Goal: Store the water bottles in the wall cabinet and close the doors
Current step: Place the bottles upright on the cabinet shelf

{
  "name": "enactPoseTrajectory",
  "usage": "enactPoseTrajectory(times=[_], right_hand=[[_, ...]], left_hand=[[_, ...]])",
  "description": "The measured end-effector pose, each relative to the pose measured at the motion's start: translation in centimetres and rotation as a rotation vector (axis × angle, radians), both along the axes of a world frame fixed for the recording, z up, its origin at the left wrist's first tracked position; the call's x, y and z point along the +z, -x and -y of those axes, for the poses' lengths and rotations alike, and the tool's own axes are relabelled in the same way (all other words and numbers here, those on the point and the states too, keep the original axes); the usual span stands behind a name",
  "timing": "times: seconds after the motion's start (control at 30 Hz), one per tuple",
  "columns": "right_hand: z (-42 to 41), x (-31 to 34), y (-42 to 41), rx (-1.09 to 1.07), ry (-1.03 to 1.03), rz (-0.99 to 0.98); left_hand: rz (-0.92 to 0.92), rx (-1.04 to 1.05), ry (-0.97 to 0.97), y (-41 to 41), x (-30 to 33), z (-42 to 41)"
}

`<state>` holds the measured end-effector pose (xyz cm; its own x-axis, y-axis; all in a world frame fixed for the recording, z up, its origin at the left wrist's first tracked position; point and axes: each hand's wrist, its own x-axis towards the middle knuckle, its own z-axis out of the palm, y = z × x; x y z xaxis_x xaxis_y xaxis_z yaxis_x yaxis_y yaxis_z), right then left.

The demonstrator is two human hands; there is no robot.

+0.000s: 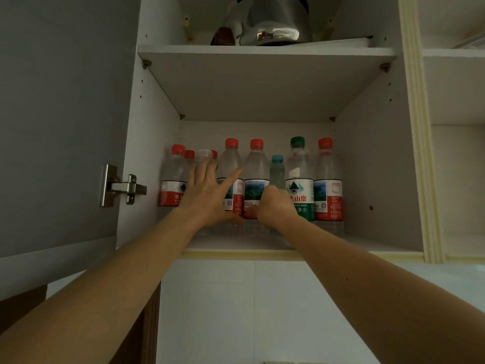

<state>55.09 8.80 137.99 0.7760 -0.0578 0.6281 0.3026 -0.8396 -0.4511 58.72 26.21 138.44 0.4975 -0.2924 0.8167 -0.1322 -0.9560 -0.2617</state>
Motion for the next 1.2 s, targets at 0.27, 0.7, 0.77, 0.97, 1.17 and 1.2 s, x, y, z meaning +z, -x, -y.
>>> enactPoseTrajectory(times=[0.27,0.7,0.77,0.97,1.17,1.2], right_hand=[[2.0,-0.2,3.4,-0.007,0.021,0.253],[14.3,-0.6,2.6,0.061,-0.443,0.032],[14.3,-1.1,2.2,0.123,-0.429,-0.005],[14.4,-1.3,1.8,0.127,-0.356,-0.012],[14.5,-1.4,2.0,0.065,-0.349,-0.005],[14.5,-1.5,2.0,0.052,-0.349,-0.001]], left_hand=[[0.056,-0.055,0.06,0.3,-0.2,0.2],[-0.044,-0.402,0.196,3.8,1.8,13.4],[-0.071,-0.366,0.188,3.1,1.5,14.6],[-0.081,-0.333,0.165,1.7,1.2,14.7],[-0.065,-0.33,0.146,1.3,1.8,13.1],[-0.057,-0.32,0.13,1.2,1.7,12.9]])
